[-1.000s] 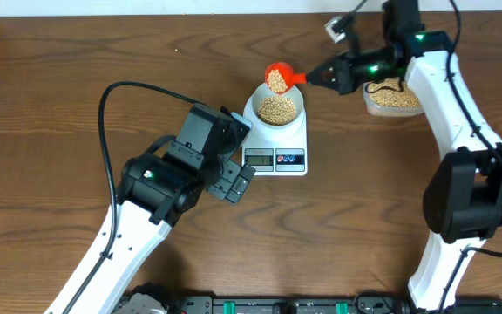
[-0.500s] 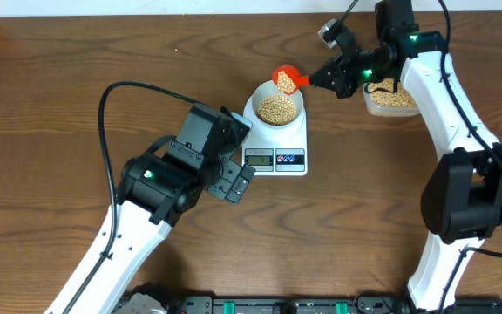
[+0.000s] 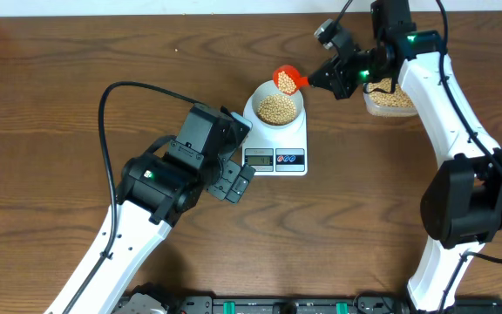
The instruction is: Scoop item into bowl and weigh 50g on scale
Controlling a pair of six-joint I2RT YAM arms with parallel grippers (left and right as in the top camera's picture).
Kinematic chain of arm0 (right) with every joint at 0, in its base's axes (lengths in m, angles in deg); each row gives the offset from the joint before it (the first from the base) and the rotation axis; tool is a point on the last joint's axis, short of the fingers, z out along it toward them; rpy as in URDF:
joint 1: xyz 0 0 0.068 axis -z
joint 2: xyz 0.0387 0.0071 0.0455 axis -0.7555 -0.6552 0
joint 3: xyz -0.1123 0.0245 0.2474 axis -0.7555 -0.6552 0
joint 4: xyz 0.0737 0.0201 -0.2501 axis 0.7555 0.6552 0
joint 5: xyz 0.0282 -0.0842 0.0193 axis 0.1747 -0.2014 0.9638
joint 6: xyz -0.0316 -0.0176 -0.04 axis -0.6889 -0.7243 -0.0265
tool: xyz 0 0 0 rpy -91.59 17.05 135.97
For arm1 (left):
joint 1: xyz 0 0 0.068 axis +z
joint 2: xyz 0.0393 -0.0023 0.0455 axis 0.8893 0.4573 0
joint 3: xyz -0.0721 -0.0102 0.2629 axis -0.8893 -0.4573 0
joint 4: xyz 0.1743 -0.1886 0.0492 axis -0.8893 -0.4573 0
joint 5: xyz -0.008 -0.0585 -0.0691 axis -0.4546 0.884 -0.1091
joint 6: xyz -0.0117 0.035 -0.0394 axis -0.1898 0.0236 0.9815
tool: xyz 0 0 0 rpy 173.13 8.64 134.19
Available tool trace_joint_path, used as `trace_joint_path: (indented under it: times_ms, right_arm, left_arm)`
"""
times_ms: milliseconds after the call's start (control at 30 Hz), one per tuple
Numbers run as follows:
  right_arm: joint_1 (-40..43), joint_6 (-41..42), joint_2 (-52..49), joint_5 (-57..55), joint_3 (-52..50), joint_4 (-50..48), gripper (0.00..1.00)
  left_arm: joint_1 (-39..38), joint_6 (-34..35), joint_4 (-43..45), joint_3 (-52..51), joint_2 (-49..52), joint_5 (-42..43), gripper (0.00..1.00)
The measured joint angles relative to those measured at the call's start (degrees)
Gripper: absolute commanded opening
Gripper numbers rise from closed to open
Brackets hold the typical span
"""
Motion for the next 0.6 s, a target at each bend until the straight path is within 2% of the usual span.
trace_joint_path:
  times_ms: [600]
  right_arm:
    - [-0.66, 0.74, 0.0, 0.44, 0.0, 0.11, 0.01]
  left_arm:
    - [0.0, 0.0, 0.0, 0.0, 0.0, 0.0, 0.98]
